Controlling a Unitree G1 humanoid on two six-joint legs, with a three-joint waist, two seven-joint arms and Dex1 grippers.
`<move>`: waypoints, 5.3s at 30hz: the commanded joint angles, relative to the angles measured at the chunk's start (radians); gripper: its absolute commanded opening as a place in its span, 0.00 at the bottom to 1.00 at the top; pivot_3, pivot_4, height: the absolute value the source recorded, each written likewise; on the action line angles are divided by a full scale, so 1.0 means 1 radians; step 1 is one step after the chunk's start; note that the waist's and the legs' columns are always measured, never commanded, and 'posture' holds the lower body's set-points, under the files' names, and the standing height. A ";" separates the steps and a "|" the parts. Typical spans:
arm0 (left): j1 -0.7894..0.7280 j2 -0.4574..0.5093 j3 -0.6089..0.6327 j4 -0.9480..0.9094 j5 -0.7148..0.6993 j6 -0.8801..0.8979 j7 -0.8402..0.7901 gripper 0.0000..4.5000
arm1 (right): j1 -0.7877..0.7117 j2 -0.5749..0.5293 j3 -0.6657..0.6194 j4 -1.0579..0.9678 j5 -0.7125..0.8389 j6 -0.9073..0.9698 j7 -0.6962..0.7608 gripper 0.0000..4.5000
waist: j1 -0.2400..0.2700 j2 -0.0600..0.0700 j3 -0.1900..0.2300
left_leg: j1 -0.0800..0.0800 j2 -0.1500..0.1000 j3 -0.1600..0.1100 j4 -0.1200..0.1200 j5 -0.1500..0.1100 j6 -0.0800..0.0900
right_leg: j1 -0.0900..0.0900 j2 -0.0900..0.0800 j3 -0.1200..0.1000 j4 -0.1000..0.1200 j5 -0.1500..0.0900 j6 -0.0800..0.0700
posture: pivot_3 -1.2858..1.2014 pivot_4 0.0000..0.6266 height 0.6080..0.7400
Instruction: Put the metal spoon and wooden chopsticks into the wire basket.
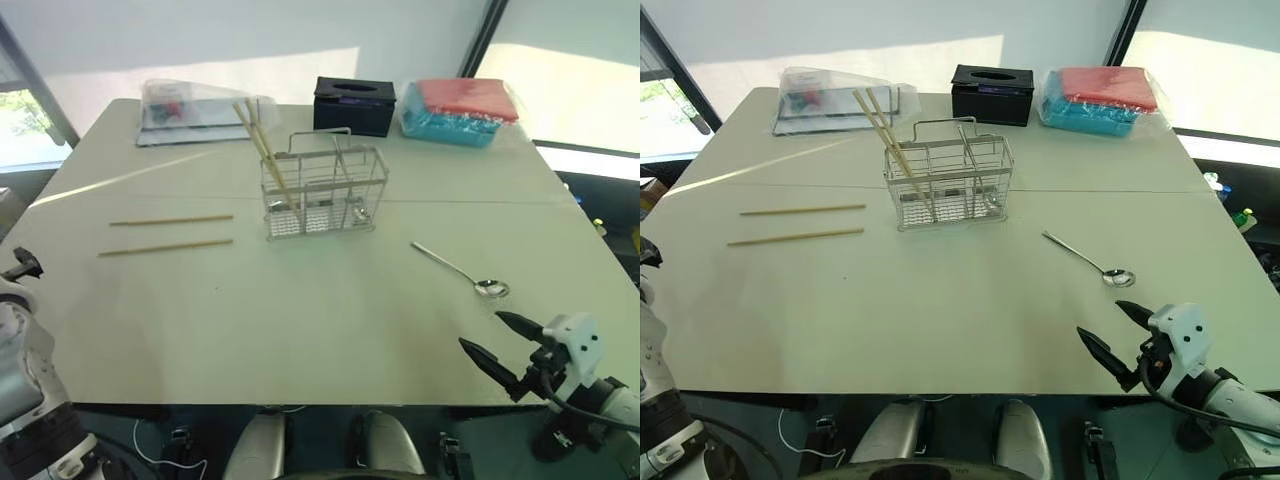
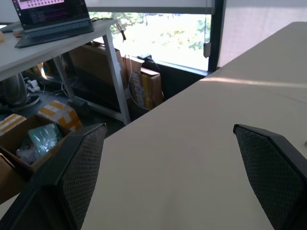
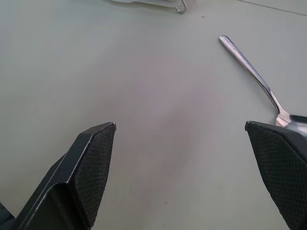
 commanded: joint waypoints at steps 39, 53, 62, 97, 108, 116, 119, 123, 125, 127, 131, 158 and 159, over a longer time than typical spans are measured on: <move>-0.110 0.467 -0.342 -0.208 -0.506 0.203 -0.907 1.00 | -0.912 -0.326 0.426 0.513 -0.216 -0.006 0.219 0.99 | -0.005 0.003 0.003 | -0.002 -0.001 0.002 -0.001 0.002 0.004 | -0.001 -0.001 -0.001 -0.001 -0.002 -0.005 | 0.52 0.24 0.45; -0.275 0.544 -0.635 -0.170 -0.505 0.124 -1.180 1.00 | -1.229 -0.288 0.588 1.080 -0.414 -0.006 0.282 0.99 | -0.009 0.007 0.006 | -0.001 -0.001 0.002 0.000 0.002 0.005 | 0.002 0.002 -0.001 0.001 -0.001 -0.005 | 0.52 0.24 0.45; -0.287 0.556 -0.631 -0.160 -0.498 0.121 -1.199 1.00 | -1.143 -0.320 0.618 1.031 -0.471 0.019 0.323 0.99 | -0.036 0.008 0.007 | -0.001 -0.001 0.002 0.000 0.002 0.005 | 0.003 0.002 -0.001 0.001 -0.001 -0.004 | 0.52 0.24 0.45; -0.356 0.515 -0.567 -0.078 -0.499 0.126 -1.109 1.00 | -1.236 -0.064 0.154 0.434 -0.036 0.394 -0.094 0.01 | -0.039 0.011 0.009 | 0.000 0.001 0.000 0.000 0.003 0.004 | 0.002 0.006 0.000 0.003 0.001 -0.001 | 0.52 0.24 0.45; -0.431 0.477 -0.572 -0.023 -0.481 0.111 -1.058 1.00 | -1.523 0.316 0.293 0.627 -0.097 0.241 -0.396 0.01 | -0.038 0.009 0.008 | 0.000 0.000 -0.001 0.000 0.003 0.004 | -0.002 0.006 0.001 0.005 0.002 -0.002 | 0.52 0.24 0.45; -0.395 0.496 -0.521 -0.067 -0.507 0.144 -1.030 1.00 | -1.511 0.412 0.347 0.813 -0.148 0.075 -0.411 0.01 | -0.057 0.009 0.008 | -0.001 0.000 -0.001 -0.001 0.003 0.004 | -0.002 0.007 0.001 0.008 0.002 -0.001 | 0.52 0.24 0.45; -0.369 0.502 -0.494 -0.092 -0.516 0.160 -1.013 1.00 | -1.492 0.441 0.349 0.857 -0.149 0.034 -0.412 0.01 | -0.064 0.009 0.008 | -0.001 0.000 -0.001 -0.001 0.004 0.003 | -0.001 0.008 0.002 0.010 0.002 -0.001 | 0.52 0.24 0.45; -0.355 0.507 -0.479 -0.111 -0.530 0.175 -0.998 1.00 | -1.478 0.477 0.340 0.876 -0.136 0.006 -0.417 0.01 | -0.064 0.009 0.008 | 0.000 0.002 -0.001 -0.001 0.005 0.001 | -0.003 0.010 0.002 0.014 0.002 -0.002 | 0.52 0.24 0.45; -0.356 0.510 -0.476 -0.112 -0.533 0.179 -0.995 1.00 | -1.472 0.496 0.333 0.882 -0.128 -0.009 -0.422 0.01 | -0.064 0.009 0.008 | 0.000 0.002 -0.001 -0.001 0.005 0.000 | -0.004 0.010 0.002 0.017 0.002 -0.002 | 0.52 0.24 0.45; -0.362 0.512 -0.475 -0.110 -0.534 0.183 -0.989 1.00 | -1.469 0.508 0.330 0.885 -0.127 -0.020 -0.426 0.01 | -0.062 0.009 0.008 | 0.000 0.002 -0.001 -0.001 0.006 0.000 | -0.004 0.010 0.003 0.017 0.002 -0.002 | 0.52 0.24 0.45; -0.379 0.513 -0.476 -0.098 -0.541 0.188 -0.977 1.00 | -1.462 0.526 0.331 0.890 -0.132 -0.049 -0.430 0.01 | -0.061 0.009 0.008 | 0.000 0.001 -0.001 0.000 0.006 0.000 | -0.008 0.010 0.003 0.017 0.002 -0.002 | 0.52 0.24 0.45; -0.322 0.602 -0.507 0.026 -0.447 0.072 -1.106 1.00 | -1.363 0.051 0.316 0.425 0.073 0.231 -0.063 0.99 | -0.057 0.008 0.008 | -0.001 0.001 -0.001 -0.001 0.005 0.000 | -0.005 0.010 0.004 0.017 0.002 -0.002 | 0.52 0.24 0.45; -0.307 0.627 -0.524 0.054 -0.416 0.032 -1.146 1.00 | -1.341 -0.008 0.313 0.393 0.106 0.254 0.010 0.99 | -0.057 0.008 0.008 | -0.001 0.001 0.000 -0.001 0.005 0.001 | -0.005 0.010 0.003 0.017 0.001 -0.003 | 0.52 0.24 0.45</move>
